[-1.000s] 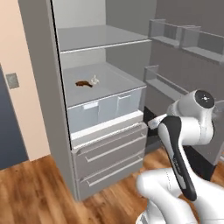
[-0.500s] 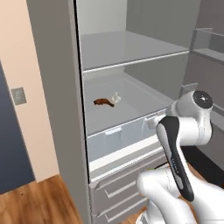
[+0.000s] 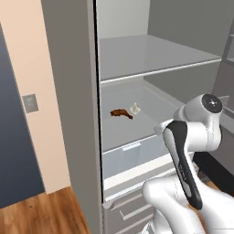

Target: Take the cheese, chicken drumstick, and garlic from the fridge and place them on the plate on the dining counter to create an appetizer plate.

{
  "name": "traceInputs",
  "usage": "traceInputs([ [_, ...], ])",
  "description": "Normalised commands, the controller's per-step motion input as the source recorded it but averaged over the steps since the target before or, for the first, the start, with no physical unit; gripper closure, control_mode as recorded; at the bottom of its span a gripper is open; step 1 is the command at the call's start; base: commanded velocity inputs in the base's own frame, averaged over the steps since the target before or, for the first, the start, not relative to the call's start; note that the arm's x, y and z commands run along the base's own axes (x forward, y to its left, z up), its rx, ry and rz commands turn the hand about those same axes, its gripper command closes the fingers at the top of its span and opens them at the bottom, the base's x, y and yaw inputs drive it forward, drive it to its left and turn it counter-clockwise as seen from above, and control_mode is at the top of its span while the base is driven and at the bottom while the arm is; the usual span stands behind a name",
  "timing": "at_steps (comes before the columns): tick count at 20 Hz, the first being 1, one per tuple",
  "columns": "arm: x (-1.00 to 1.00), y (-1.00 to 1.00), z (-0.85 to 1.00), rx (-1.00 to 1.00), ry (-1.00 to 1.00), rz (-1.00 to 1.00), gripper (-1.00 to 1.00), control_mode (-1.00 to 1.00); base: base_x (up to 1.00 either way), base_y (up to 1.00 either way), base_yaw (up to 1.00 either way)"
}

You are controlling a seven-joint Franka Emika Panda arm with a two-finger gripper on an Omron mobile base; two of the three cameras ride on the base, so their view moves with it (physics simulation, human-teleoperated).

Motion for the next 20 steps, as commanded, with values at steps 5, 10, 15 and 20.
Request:
traceInputs([
  [5,0.0,0.0,0.0,0.0,0.0,0.0,-1.0,1.0,0.07,-0.13,0.12],
  [10,0.18,0.0,-0.17,0.0,0.01,0.0,-1.0,-1.0,0.05,0.0,0.03],
  [15,0.52,0.0,-0.34,0.0,0.02,0.03,-1.0,-1.0,0.0,0.0,0.0],
  [20,0.46,0.0,-0.18,0.01,0.0,0.01,-1.0,-1.0,0.0,0.0,0.0],
])
